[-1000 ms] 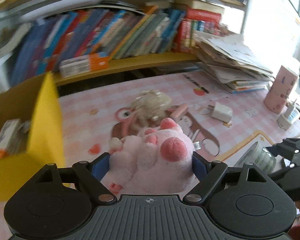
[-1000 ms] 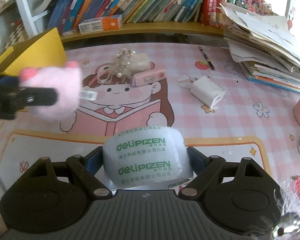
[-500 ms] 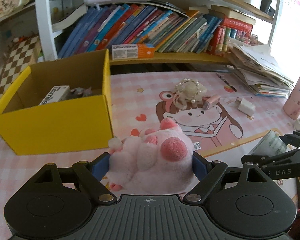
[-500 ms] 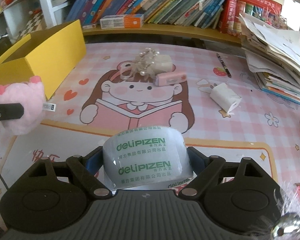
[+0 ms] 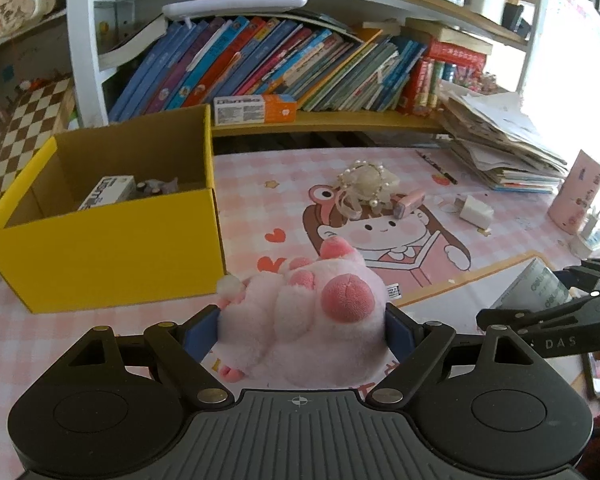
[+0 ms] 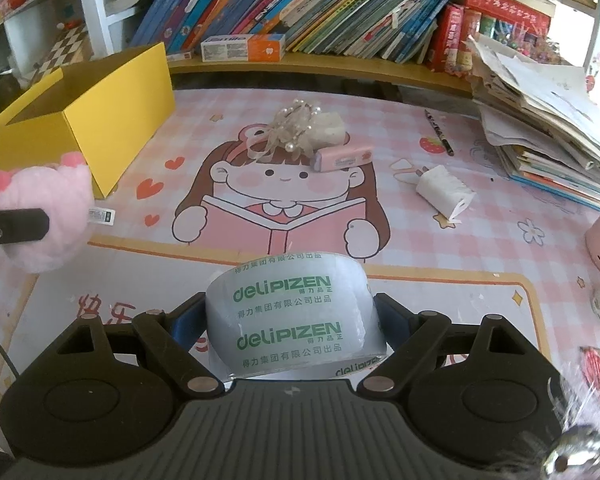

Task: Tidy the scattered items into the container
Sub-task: 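Carry the pink plush and tape roll with both tools over the yellow box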

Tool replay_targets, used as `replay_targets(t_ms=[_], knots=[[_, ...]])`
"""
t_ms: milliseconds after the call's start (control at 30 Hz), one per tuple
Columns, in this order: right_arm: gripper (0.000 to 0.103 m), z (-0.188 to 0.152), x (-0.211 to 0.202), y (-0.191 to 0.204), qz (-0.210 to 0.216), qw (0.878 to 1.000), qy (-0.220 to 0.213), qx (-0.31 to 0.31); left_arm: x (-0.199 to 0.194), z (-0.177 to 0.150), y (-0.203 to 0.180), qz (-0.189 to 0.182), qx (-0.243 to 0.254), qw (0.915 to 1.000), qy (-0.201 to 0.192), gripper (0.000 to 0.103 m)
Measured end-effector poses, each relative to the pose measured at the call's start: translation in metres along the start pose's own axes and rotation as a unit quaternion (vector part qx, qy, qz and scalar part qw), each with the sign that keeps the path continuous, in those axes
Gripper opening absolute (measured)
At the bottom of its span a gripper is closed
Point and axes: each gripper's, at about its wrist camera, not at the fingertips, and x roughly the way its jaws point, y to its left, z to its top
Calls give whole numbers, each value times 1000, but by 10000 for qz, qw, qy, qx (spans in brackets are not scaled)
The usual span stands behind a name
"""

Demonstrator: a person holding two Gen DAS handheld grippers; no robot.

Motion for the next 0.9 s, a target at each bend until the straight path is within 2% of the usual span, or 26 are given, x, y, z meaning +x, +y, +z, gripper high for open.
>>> replay_targets(t_ms=[433,900], knots=[[86,2,-12,52,-254,9995,-123,137,-27,-2,46,-320,249,9991,-126,86],[86,9,-16,114,-454,9987,-199,70,-46,-9,101,-503,171,9981,-314,86]])
